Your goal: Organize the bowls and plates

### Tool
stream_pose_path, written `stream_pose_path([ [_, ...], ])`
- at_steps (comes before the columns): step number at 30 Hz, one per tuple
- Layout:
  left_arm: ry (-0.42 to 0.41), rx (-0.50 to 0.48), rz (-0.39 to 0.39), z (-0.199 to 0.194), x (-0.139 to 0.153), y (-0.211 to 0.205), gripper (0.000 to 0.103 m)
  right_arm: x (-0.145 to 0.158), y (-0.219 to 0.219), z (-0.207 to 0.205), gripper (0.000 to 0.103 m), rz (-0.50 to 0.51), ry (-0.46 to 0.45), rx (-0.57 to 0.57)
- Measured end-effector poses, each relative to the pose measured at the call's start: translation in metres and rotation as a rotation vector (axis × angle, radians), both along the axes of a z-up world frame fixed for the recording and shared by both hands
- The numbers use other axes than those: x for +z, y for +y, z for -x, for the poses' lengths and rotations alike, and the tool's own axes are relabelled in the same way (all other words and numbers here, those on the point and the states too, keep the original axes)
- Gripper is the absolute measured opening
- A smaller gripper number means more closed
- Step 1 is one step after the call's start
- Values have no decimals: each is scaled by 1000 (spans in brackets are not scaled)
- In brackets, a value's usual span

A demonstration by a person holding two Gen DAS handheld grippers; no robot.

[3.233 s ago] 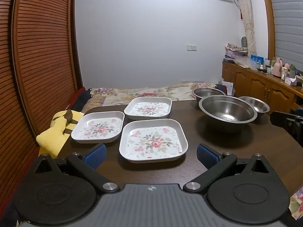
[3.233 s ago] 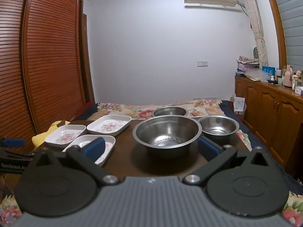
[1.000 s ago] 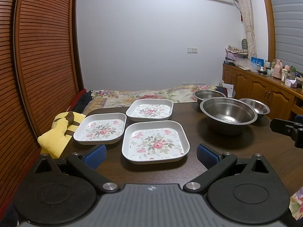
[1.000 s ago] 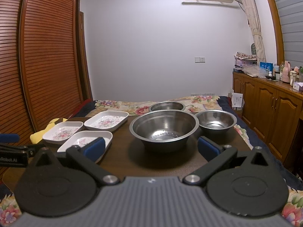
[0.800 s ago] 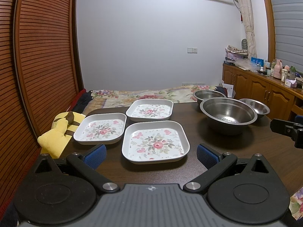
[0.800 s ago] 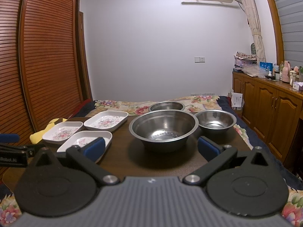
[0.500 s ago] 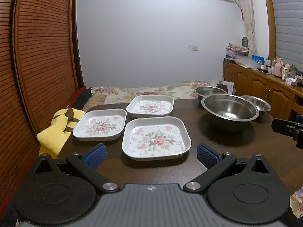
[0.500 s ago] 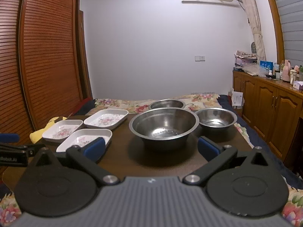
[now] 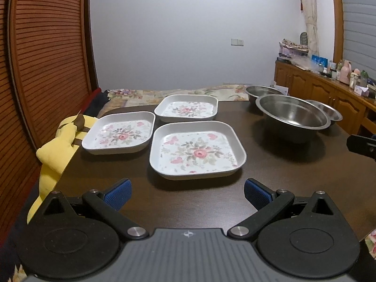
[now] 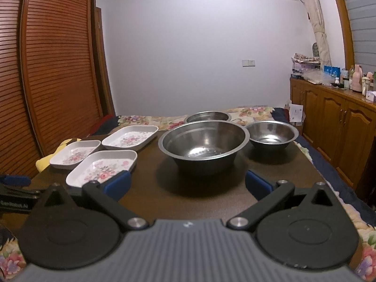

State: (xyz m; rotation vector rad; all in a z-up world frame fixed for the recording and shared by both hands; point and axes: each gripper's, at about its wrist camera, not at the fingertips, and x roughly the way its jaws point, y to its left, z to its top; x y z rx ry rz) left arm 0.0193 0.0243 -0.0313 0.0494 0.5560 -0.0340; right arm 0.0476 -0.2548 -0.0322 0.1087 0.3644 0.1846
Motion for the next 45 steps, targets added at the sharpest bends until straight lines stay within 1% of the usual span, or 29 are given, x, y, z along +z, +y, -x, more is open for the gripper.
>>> stream_pose_path([
  [6, 0, 27, 21, -10, 0, 19, 103, 0, 8, -12, 103, 13, -2, 27],
  [12, 15, 41, 5, -18, -1, 37, 103, 1, 25, -22, 103, 34, -12, 71],
  [16, 22, 59, 9, -24, -3, 50, 103, 4, 41, -27, 103, 47, -19, 107],
  [18, 29, 64, 6, -28, -4, 56, 103, 5, 47, -30, 103, 50, -17, 132],
  [23, 19, 76, -19, -35, -4, 69, 103, 5, 61, -39, 103, 47, -1, 192],
  [29, 12, 64, -30, -48, -1, 82, 103, 3, 78, -51, 103, 45, 15, 242],
  [35, 13, 47, -53, -63, -2, 83, 103, -2, 95, -66, 103, 42, 51, 282],
  [40, 5, 14, -28, -72, -5, 82, 103, -6, 104, -78, 102, 28, 82, 296],
  [41, 4, 9, -20, -74, -6, 82, 103, -6, 105, -79, 102, 28, 85, 296],
  [42, 6, 7, -15, -76, -7, 81, 102, -7, 107, -80, 98, 29, 88, 296],
  [44, 14, -11, -1, -81, -9, 80, 95, -10, 110, -84, 88, 25, 104, 302],
  [45, 23, -20, 6, -84, -10, 80, 91, -11, 111, -87, 88, 23, 115, 303],
])
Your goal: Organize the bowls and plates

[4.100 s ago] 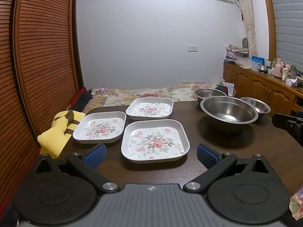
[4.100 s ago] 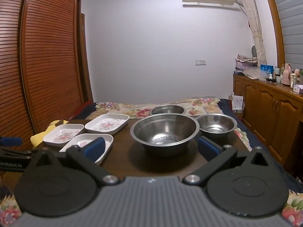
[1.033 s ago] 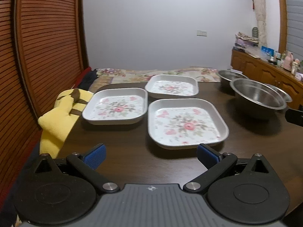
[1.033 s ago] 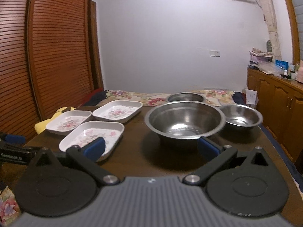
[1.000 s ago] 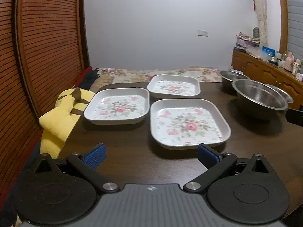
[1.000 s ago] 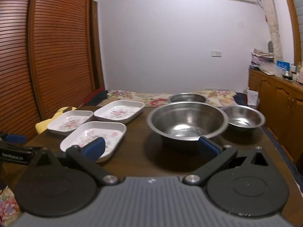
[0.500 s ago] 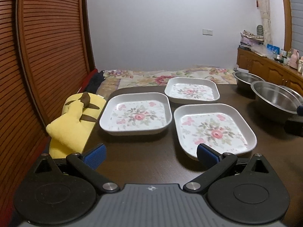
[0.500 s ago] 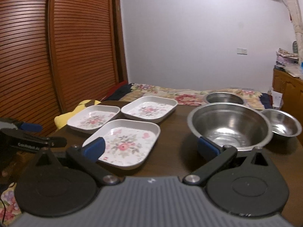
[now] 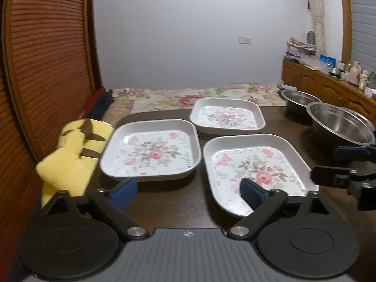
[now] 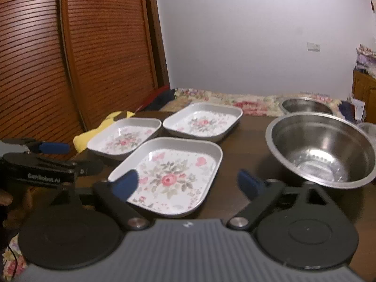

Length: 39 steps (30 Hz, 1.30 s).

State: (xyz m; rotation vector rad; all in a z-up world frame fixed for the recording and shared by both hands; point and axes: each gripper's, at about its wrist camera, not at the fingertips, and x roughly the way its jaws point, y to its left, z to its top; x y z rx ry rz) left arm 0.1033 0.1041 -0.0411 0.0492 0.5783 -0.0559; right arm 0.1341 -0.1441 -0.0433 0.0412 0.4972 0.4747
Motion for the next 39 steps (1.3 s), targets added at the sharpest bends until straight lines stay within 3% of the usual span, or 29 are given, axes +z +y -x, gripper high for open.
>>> stream_pose_path([
  [4, 22, -31, 23, -11, -3, -2, 81, -4, 3, -7, 83, 6, 13, -9],
  [15, 51, -70, 65, -24, -11, -10, 50, -21, -3, -32, 41, -28, 109, -51],
  [17, 60, -68, 78, -26, -13, -10, 49, -23, -4, -35, 40, -34, 124, -58],
  [19, 69, -70, 90, -30, -14, -10, 38, -25, -6, -38, 39, -35, 140, -61],
  [22, 76, -72, 93, -32, -16, -12, 31, -26, -7, -42, 37, -31, 151, -64],
  [24, 80, -73, 95, -34, -17, -12, 28, -27, -9, -44, 30, -33, 161, -66],
  [32, 93, -45, 106, -38, -27, -8, 25, -28, -8, -48, 21, -40, 173, -56],
  [36, 102, -54, 133, -36, -26, -7, 9, -29, -7, -46, 15, -42, 169, -42],
  [39, 115, -52, 144, -32, -23, -7, 9, -29, -7, -43, 14, -52, 178, -35],
])
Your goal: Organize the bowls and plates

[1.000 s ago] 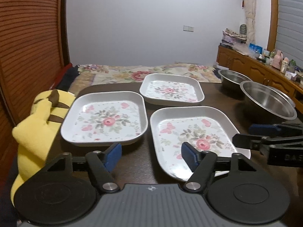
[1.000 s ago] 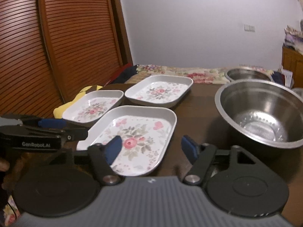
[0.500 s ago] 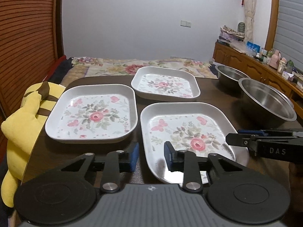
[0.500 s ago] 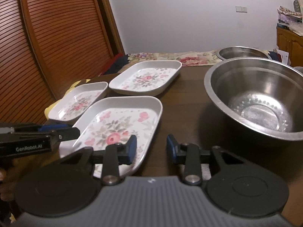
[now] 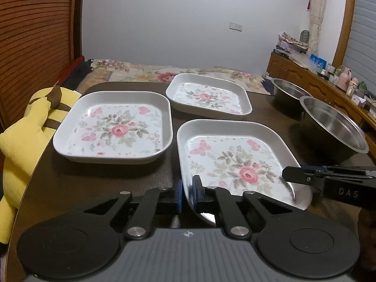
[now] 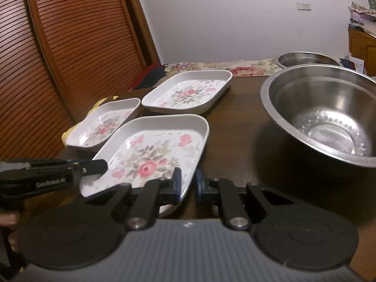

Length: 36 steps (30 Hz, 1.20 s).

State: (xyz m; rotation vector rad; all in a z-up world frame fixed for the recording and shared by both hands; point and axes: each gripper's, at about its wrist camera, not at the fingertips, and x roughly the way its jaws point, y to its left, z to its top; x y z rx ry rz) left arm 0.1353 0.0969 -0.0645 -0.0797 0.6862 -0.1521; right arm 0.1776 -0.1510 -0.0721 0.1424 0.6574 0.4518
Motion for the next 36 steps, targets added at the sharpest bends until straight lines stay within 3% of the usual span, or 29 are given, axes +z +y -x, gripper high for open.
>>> stream_pose_path([
  [14, -67, -45, 42, 61, 22, -7, 9, 9, -22, 47, 14, -74, -15, 0],
  [22, -66, -50, 40, 92, 17, -13, 9, 12, -31, 81, 15, -87, -42, 15],
  [36, -33, -40, 13, 95, 1, -12, 10, 5, -25, 90, 15, -48, -35, 22],
])
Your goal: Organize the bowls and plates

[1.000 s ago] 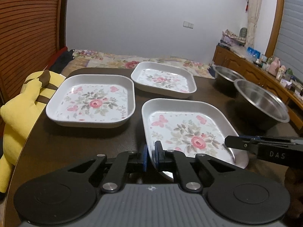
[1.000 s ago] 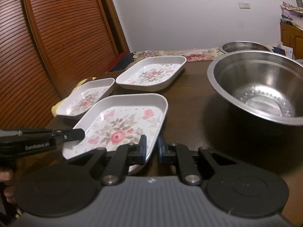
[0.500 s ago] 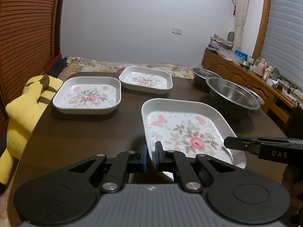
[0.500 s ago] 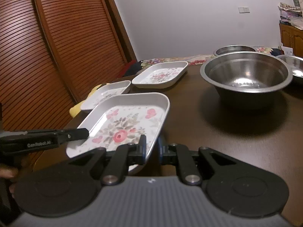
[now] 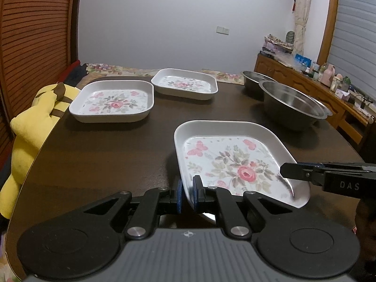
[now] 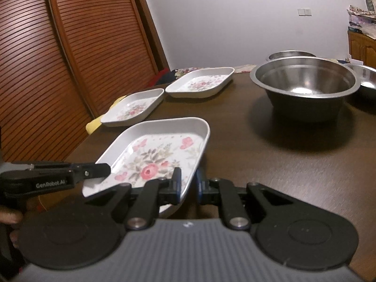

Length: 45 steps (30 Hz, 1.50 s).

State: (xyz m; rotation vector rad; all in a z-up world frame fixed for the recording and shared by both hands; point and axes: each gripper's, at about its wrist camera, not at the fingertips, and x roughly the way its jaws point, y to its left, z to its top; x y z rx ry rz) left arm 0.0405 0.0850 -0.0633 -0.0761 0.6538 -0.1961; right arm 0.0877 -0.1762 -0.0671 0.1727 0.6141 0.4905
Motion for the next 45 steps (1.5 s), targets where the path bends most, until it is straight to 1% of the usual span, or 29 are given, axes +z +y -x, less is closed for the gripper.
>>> stream_pose_path([
  [8, 10, 11, 0, -3, -6, 0, 10, -8, 1, 1, 16, 0, 33, -1],
  [20, 1, 28, 15, -3, -6, 3, 10, -5, -2, 2, 16, -1, 12, -8],
  [29, -43, 41, 12, -1, 13, 12, 10, 24, -13, 5, 16, -9, -78, -28],
  [35, -78, 54, -7, -11, 32, 23, 10, 42, -5, 1, 16, -1, -124, 7],
  [39, -101, 47, -41, -21, 43, 30, 14, 51, 6, -7, 16, -6, -129, 37],
  [42, -107, 54, -50, -29, 49, 39, 17, 56, 15, -13, 16, -1, -142, 58],
  [45, -112, 55, -65, -36, 55, 47, 19, 61, 24, -21, 16, -7, -136, 72],
])
